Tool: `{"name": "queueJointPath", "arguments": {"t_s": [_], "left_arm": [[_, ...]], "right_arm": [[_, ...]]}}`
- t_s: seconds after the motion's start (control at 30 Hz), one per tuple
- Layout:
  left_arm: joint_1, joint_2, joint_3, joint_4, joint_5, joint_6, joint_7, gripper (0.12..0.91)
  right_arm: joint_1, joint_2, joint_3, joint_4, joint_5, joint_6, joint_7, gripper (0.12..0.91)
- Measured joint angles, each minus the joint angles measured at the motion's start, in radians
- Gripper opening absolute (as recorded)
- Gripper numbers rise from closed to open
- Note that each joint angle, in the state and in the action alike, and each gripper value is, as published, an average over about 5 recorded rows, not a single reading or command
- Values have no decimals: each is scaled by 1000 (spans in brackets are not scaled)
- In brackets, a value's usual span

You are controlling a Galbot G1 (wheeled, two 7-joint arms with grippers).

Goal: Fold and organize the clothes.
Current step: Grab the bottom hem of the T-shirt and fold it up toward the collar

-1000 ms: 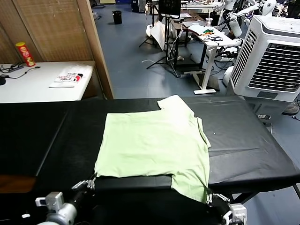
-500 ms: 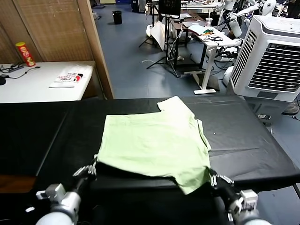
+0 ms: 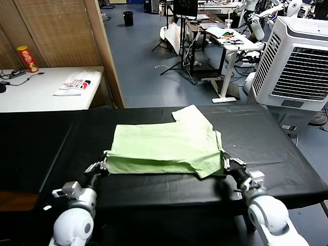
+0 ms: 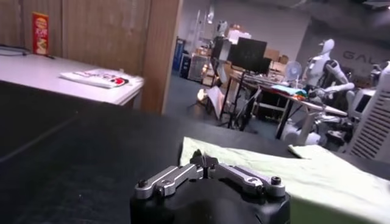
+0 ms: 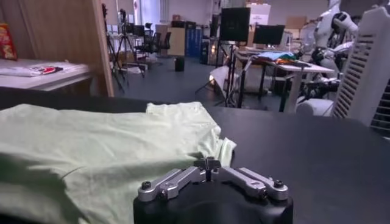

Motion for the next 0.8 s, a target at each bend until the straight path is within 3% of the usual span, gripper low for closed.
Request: {"name": "queueJointPath", "arguments": {"t_s": [0.37, 0.57, 0.67, 0.8], "left_arm": [[-37, 0, -4, 61, 15, -3, -9, 126], [-59, -3, -1, 86, 23, 6, -13, 126], [-68, -1, 2, 88, 22, 12, -3, 165], [-70, 9, 1, 77, 21, 12, 6, 350]], "right_arm": [[64, 40, -15, -87, -45, 6, 15, 122], [56, 55, -2, -82, -14, -10, 12, 129], [40, 46, 15, -58, 17, -24, 3, 219], [4, 26, 40, -4, 26, -42, -1, 432]]}}
